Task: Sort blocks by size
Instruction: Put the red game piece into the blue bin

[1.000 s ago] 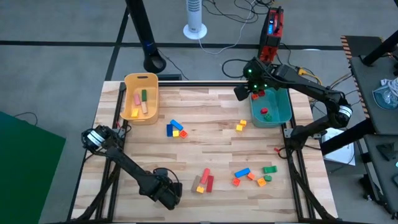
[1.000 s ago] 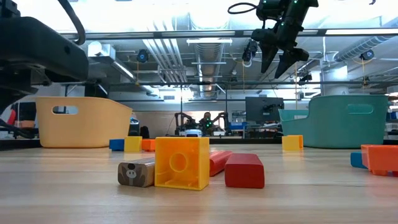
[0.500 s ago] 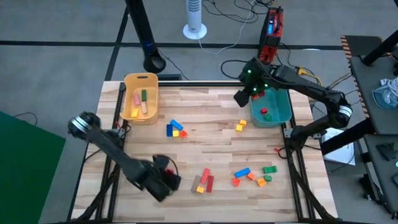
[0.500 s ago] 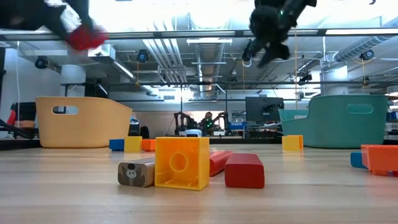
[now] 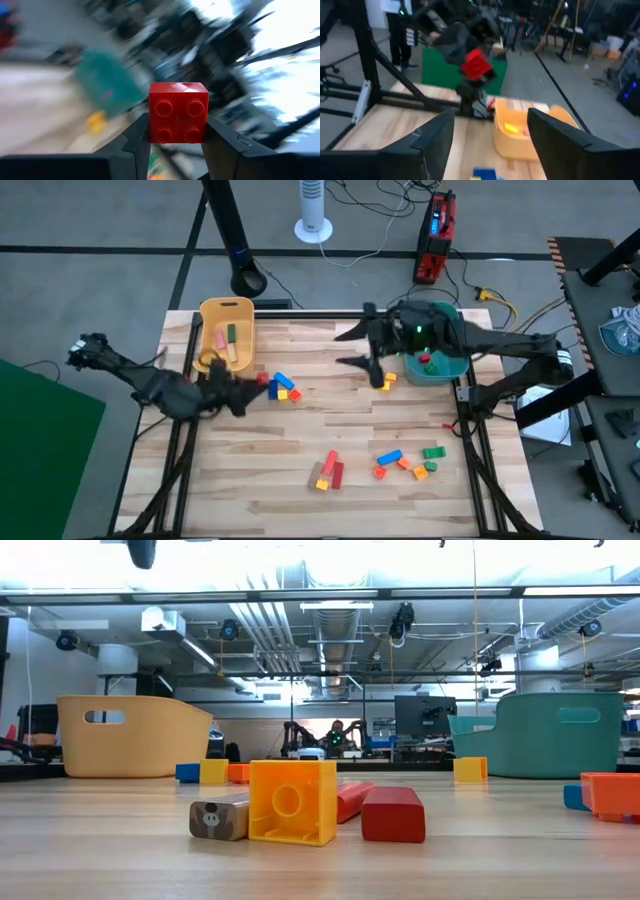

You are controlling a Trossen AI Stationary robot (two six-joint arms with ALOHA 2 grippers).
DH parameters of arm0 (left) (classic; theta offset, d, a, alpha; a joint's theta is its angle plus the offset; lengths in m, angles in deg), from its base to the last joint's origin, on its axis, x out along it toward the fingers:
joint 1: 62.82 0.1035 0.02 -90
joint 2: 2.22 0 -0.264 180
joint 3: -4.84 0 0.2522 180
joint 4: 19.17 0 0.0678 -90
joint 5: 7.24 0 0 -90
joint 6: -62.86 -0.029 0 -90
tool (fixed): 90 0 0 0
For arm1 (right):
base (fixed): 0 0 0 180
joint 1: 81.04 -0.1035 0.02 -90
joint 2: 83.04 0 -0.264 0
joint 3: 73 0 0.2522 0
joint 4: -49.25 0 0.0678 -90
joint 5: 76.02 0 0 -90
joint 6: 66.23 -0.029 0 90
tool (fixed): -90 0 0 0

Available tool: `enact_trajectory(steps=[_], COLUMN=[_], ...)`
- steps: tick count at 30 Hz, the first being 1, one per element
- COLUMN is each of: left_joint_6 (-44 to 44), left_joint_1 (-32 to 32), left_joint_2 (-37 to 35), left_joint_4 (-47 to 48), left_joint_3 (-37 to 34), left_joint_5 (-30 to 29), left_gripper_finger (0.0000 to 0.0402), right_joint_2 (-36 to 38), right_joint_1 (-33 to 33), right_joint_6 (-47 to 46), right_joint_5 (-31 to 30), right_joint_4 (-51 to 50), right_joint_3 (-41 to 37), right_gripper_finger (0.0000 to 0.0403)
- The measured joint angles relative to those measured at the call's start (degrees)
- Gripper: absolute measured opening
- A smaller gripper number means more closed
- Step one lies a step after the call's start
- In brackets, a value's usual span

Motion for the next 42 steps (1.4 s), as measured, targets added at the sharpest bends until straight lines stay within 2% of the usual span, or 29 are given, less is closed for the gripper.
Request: enact_trajectory(steps=[3,5,11,15,21,27,42], left_joint_6=[-5.7,-5.9,1.6,1.3,0.8,-1.7,-0.1], left_joint_1=[7.2,12.1,23.4,26.8,29.1,29.2,29.2], left_joint_2=[-0.8,-0.5,3.5,7.0,12.4,15.7,15.1], left_joint_4=[-15.9,-20.9,-20.3,-20.8,-20.6,-20.9,-22.4], left_joint_3=[-4.7,-6.0,-6.3,-3.6,1.1,4.2,4.6], left_joint_5=[11.5,18.3,37.1,45.5,51.3,53.0,53.1], left_gripper_finger=[0.0124,0.0128,0.0131,0.0132,0.0133,0.0133,0.0134], right_joint_2=[-2.2,-4.2,-10.7,-14.7,-20.7,-24.7,-23.7], right_joint_1=[-0.6,-0.5,-0.6,-0.7,-0.9,-1.3,-2.4], right_joint_6=[0.0,0.2,1.9,4.3,7.8,9.0,14.7], right_joint_5=[-0.1,-0.4,-1.6,-1.6,-1.7,-3.0,-6.3], right_joint_4=[3.3,3.4,0.6,-7.7,-15.8,-20.6,-20.3], right_joint_3=[0.6,2.3,10.7,17.6,26.7,34.3,35.5], right_gripper_finger=[0.0261,0.0273,0.0305,0.0319,0.0324,0.0307,0.0239])
